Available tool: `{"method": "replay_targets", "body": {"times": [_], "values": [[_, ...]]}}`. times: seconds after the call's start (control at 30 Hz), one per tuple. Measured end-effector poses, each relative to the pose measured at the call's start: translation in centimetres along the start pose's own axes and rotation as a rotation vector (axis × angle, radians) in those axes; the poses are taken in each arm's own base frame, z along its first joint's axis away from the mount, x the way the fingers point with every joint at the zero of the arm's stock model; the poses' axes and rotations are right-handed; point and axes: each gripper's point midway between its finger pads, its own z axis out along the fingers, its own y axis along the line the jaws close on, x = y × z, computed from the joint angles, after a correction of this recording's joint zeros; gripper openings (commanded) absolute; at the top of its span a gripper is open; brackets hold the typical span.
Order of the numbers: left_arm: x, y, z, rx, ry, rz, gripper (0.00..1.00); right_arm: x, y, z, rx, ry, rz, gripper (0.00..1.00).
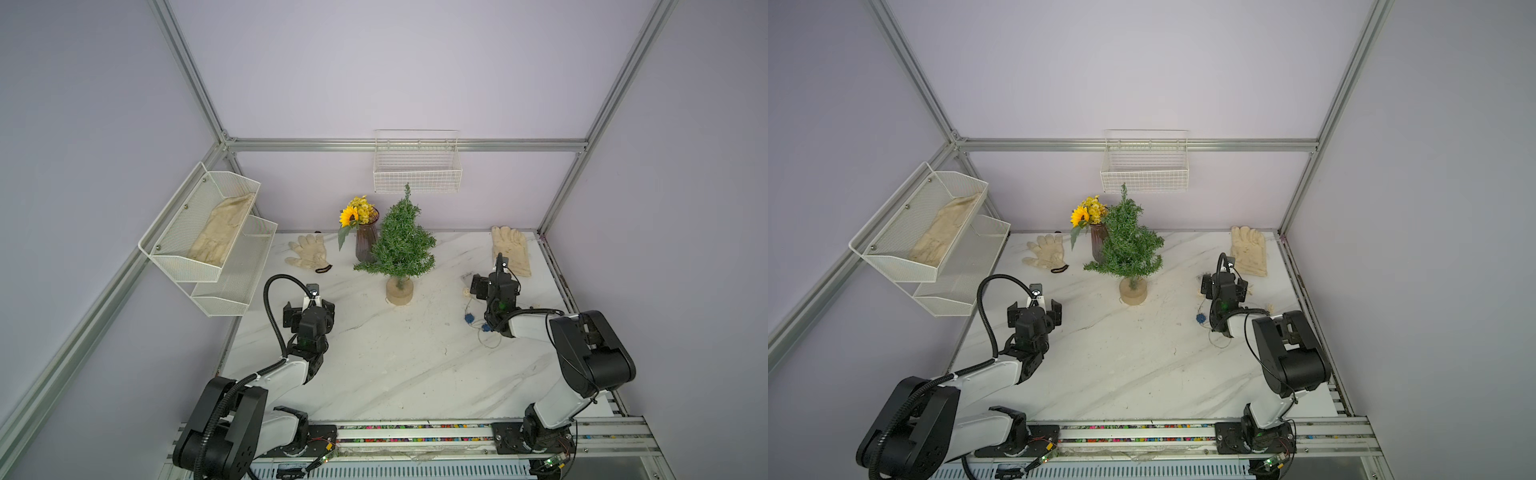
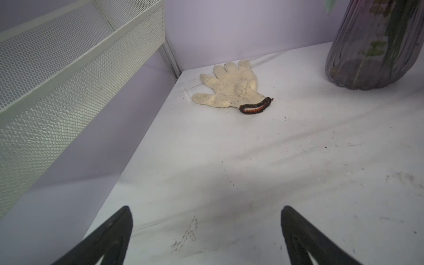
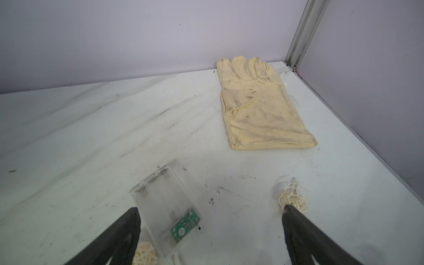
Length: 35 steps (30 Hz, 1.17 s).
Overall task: Remove string lights from the small christmas tree
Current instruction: Reset both arms
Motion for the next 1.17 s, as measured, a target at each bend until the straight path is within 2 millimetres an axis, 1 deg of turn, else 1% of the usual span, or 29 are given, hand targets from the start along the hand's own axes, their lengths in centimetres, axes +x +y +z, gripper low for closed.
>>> {"method": "replay_targets", "body": {"times": [0.07, 0.17, 0.3, 0.37, 0.4, 0.47, 0.53, 0.57, 0.73, 0.87, 1.17], "values": [[0.0, 0.2, 0.7, -0.003, -0.011, -0.016, 1.0, 0.6, -0.1, 0.6, -0.01, -0.021, -0.011, 0.97], [0.4, 0.6, 1.6, 0.003, -0.009, -0.037, 1.0, 0.4, -1.0, 1.2, -0.014, -0.057, 0.003, 0.97], [0.1, 1.6, 2.4, 0.008, -0.03, -0.106, 1.0, -0.4, -2.4, 0.6, -0.058, -0.127, 0.042, 0.97], [0.0, 1.6, 3.0, 0.015, -0.049, -0.136, 1.0, -0.3, -3.0, -0.2, -0.085, -0.174, 0.06, 0.97], [0.4, 1.2, 3.5, 0.023, -0.052, -0.141, 1.0, 0.1, -3.3, -0.5, -0.092, -0.176, 0.062, 0.97], [1.9, 0.2, 4.3, 0.045, -0.028, -0.128, 1.0, 0.5, -3.4, -0.7, -0.103, -0.176, 0.063, 0.97], [3.7, -0.5, 4.8, 0.06, 0.02, -0.106, 1.0, 0.1, -3.2, -0.8, -0.117, -0.193, 0.066, 0.97], [4.2, -0.6, 4.8, 0.063, 0.038, -0.099, 1.0, -0.2, -3.1, -0.9, -0.125, -0.205, 0.068, 0.97], [3.7, -0.5, 4.7, 0.062, 0.027, -0.113, 1.0, -1.1, -2.7, -1.1, -0.146, -0.238, 0.073, 0.97], [2.9, -0.3, 4.7, 0.058, -0.003, -0.127, 1.0, -1.2, -2.6, -1.1, -0.155, -0.241, 0.073, 0.97], [2.2, -0.2, 4.7, 0.055, -0.031, -0.14, 1.0, -1.5, -2.5, -1.2, -0.161, -0.253, 0.075, 0.97]]}}
